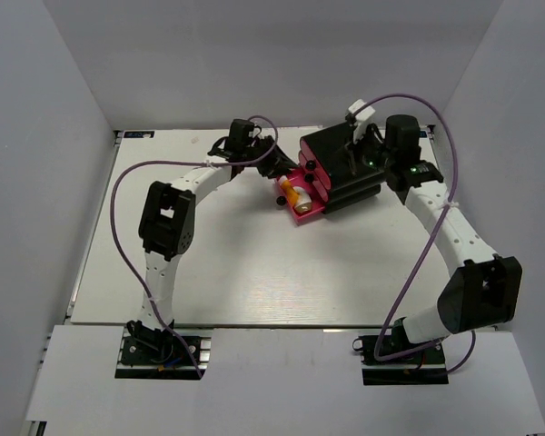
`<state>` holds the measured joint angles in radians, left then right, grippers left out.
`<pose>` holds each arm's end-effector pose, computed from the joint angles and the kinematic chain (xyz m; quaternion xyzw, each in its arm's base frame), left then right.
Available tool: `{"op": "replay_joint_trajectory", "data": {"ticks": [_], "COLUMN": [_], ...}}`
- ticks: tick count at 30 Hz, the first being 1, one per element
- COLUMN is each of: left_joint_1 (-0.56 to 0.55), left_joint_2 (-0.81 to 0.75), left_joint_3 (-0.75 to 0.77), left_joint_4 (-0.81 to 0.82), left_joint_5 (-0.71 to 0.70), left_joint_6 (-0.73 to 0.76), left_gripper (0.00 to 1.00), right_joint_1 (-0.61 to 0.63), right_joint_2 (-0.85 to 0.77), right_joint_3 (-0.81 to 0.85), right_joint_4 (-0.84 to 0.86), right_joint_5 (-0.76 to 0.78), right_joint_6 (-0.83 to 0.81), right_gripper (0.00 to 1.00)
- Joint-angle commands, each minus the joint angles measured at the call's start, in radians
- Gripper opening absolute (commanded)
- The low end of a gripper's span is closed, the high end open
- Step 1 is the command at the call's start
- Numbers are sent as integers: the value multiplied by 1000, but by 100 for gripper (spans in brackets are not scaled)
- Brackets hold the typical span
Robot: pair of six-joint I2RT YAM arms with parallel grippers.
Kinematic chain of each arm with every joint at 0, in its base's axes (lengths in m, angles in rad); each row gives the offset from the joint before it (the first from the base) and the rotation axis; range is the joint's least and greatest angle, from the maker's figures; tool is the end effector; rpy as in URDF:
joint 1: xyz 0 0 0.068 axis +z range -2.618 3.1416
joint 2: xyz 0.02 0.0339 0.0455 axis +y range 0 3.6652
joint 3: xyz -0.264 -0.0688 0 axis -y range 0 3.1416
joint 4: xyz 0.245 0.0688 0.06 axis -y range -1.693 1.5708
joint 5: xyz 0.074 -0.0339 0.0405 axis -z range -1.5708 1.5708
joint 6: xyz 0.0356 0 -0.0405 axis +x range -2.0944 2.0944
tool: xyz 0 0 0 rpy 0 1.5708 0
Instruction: Organize the makeup
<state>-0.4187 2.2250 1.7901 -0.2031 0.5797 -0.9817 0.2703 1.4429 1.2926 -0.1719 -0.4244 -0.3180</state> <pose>0.4594 -0.2258 0.2124 -0.1143 0.8579 -0.4729 0.1650 0.3223 0.1045 0.3643 -0.3478 0.7234 0.1572 0.5753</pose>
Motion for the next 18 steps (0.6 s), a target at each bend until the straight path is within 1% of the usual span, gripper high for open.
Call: {"op": "replay_joint_trajectory", "data": {"ticks": [1,2,3,4,5,6,7,8,10,11,14,18], "left_joint_1": [30,31,41,41,41,50,51,51,51,51,51,41], "left_joint_2": [-165,-198,-217,-235,-257,-293,-309,-326,-360,-364,-361,-323], "left_joint_3": [-40,-64,-125,-165,-207,-246,-330,-371,-463,-481,-518,-514], "left_joint_4": [2,4,8,27,39,47,71,89,122,126,140,143], "left_joint_5": [-41,-47,-49,-49,-55,-60,-64,-64,-69,-70,-73,-81], "left_joint_6": [55,60,63,69,72,75,75,71,63,63,58,52], "left_gripper": [30,21,15,11,9,9,10,18,31,43,58,61], "right_joint_1": [-78,-104,-120,-134,-175,-189,-203,-236,-259,-301,-332,-358], "right_joint_2": [45,66,86,134,158,184,239,273,356,375,422,476], "right_joint_3": [126,152,178,233,267,298,369,410,502,516,548,573], "right_joint_4": [45,17,0,-17,-35,-79,-107,-165,-208,-215,-213,-225], "right_joint_5": [47,27,12,-6,-49,-69,-91,-132,-172,-204,-237,-263], "right_joint_6": [160,207,230,249,266,295,306,309,336,342,341,323], "right_gripper": [0,0,0,0,5,25,43,63,72,72,72,70]}}
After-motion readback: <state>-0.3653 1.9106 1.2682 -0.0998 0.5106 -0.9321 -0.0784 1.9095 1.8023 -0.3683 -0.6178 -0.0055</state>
